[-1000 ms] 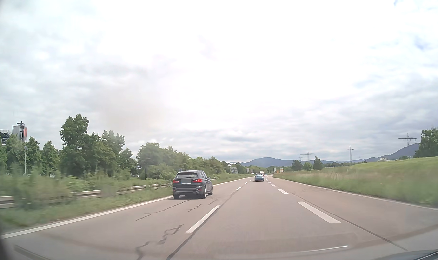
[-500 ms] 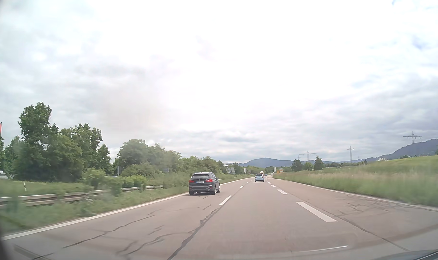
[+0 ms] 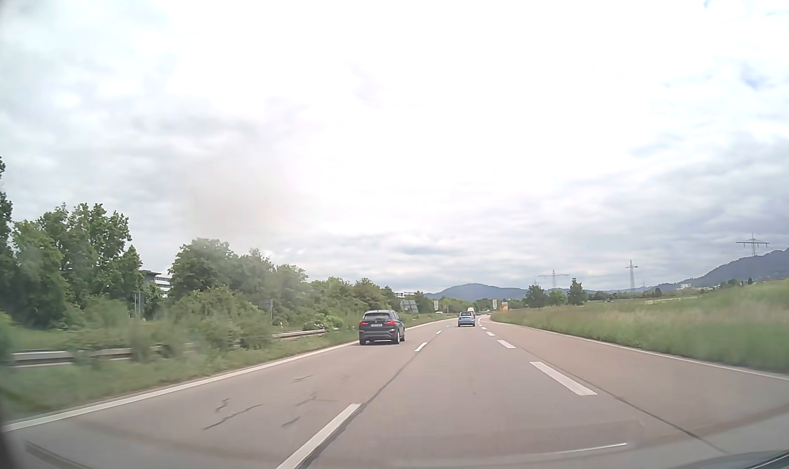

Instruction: Follow the waypoints while adhering to traffic rules and regulations

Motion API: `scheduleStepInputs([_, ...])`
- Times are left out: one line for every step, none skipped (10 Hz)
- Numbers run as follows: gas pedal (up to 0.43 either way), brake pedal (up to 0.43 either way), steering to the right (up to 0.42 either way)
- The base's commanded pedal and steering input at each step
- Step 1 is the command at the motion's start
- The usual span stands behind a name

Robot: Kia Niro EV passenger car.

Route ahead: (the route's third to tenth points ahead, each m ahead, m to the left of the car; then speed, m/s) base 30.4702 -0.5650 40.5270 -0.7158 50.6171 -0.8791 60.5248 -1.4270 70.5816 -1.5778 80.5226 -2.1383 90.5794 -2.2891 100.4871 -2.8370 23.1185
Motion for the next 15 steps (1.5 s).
scheduleStepInputs([0.209,0.0,0.003])
scheduleStepInputs([0.209,0.0,0.003])
scheduleStepInputs([0.209,0.0,0.004])
scheduleStepInputs([0.209,0.0,0.004])
scheduleStepInputs([0.209,0.0,0.004])
scheduleStepInputs([0.209,0.0,0.003])
scheduleStepInputs([0.209,0.0,0.003])
scheduleStepInputs([0.209,0.0,0.003])
scheduleStepInputs([0.209,0.0,0.003])
scheduleStepInputs([0.209,0.0,0.003])
scheduleStepInputs([0.209,0.0,0.003])
scheduleStepInputs([0.209,0.0,0.002])
scheduleStepInputs([0.209,0.0,0.003])
scheduleStepInputs([0.209,0.0,0.002])
scheduleStepInputs([0.209,0.0,0.002])
